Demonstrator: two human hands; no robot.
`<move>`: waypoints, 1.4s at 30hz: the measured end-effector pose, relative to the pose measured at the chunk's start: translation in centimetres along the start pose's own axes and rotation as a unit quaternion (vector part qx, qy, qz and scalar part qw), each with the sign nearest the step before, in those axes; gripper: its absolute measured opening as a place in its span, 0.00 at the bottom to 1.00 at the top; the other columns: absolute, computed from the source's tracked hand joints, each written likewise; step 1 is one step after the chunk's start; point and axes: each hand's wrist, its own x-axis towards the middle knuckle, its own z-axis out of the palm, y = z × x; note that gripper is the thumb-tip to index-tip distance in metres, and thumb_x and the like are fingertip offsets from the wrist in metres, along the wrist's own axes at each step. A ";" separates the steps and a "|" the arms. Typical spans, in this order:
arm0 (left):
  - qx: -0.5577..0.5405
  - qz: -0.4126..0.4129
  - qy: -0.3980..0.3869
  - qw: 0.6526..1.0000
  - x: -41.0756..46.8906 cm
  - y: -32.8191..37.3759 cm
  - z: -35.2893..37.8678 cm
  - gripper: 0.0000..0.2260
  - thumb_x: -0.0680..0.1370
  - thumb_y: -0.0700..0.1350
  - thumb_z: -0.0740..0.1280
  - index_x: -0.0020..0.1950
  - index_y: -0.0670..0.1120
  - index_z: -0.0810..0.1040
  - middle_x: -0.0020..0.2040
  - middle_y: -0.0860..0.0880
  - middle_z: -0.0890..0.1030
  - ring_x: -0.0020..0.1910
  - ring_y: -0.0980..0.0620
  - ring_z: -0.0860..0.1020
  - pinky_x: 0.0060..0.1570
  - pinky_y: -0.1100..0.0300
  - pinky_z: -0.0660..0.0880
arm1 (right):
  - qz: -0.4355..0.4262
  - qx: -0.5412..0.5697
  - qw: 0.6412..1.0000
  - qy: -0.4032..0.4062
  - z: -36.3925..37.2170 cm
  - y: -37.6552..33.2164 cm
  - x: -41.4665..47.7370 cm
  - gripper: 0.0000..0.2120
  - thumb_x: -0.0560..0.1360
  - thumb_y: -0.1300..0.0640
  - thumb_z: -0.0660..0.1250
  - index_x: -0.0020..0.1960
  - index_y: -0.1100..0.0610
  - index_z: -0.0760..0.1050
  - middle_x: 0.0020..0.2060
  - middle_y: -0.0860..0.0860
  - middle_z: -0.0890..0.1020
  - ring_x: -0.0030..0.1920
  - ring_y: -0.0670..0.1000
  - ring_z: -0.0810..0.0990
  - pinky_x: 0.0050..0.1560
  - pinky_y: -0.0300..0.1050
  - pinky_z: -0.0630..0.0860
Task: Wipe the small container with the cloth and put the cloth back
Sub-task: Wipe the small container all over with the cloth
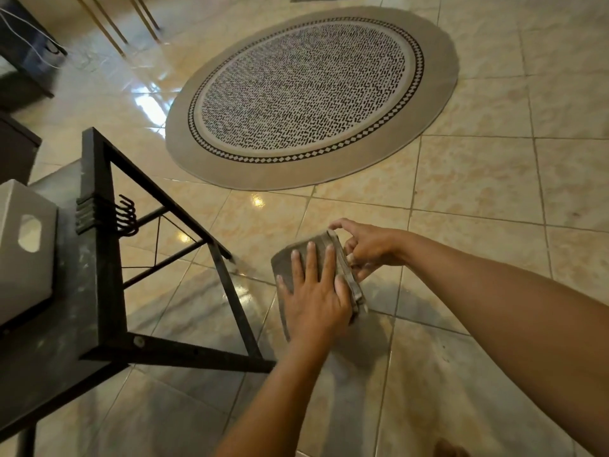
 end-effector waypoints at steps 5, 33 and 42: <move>-0.036 -0.047 -0.016 0.998 1.9 -0.2 -1.1 0.27 0.83 0.57 0.41 0.79 0.56 0.31 0.80 0.50 0.30 0.77 0.46 0.28 0.77 0.39 0.37 | 0.001 0.016 1.000 0.022 0.2 -0.1 -0.4 0.39 0.75 0.76 0.61 0.77 0.47 0.55 0.39 0.57 0.74 0.35 0.51 0.80 0.41 0.53 0.85; 0.026 0.156 0.012 0.987 1.2 -4.5 -1.1 0.25 0.84 0.59 0.43 0.80 0.64 0.39 0.81 0.58 0.37 0.78 0.57 0.31 0.77 0.44 0.35 | 0.007 -0.036 0.998 0.058 -4.7 0.8 0.4 0.22 0.80 0.64 0.61 0.71 0.48 0.67 0.48 0.56 0.74 0.42 0.54 0.74 0.35 0.46 0.74; -0.003 0.053 0.016 0.998 1.3 -1.7 -1.4 0.26 0.84 0.60 0.42 0.81 0.59 0.39 0.80 0.55 0.36 0.79 0.50 0.33 0.77 0.41 0.35 | -0.053 0.031 0.991 0.118 -2.6 2.9 -0.5 0.23 0.80 0.65 0.62 0.71 0.48 0.67 0.44 0.56 0.73 0.40 0.54 0.72 0.31 0.45 0.72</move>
